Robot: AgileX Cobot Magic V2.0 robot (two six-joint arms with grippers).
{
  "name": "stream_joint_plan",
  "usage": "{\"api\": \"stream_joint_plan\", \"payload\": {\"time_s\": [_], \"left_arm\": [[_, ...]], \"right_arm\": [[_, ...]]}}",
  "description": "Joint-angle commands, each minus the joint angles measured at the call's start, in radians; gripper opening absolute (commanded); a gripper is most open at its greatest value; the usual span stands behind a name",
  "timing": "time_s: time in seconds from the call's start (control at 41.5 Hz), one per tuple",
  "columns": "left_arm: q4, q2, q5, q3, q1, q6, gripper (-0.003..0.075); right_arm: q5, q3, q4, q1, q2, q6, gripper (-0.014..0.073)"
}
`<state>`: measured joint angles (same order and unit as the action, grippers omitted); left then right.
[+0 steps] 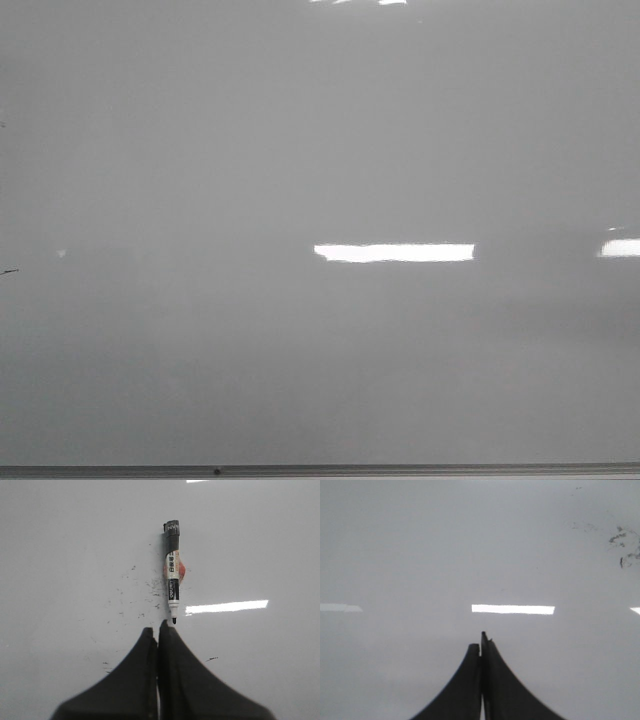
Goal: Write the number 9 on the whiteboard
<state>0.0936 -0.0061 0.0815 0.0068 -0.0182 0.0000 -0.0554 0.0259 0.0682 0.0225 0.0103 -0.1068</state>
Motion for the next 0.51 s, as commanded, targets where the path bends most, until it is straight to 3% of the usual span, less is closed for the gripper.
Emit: {"api": "stream_joint_plan", "payload": {"time_s": [0.0, 0.481], "left_arm": [[-0.007, -0.017, -0.082, 0.002, 0.001, 0.000, -0.0019], [-0.007, -0.017, -0.082, 0.002, 0.001, 0.000, -0.0019]], "right_arm": [[0.084, -0.003, -0.001, -0.005, 0.018, 0.005, -0.0068], [0.084, -0.003, -0.001, -0.005, 0.018, 0.005, -0.0068]]}}
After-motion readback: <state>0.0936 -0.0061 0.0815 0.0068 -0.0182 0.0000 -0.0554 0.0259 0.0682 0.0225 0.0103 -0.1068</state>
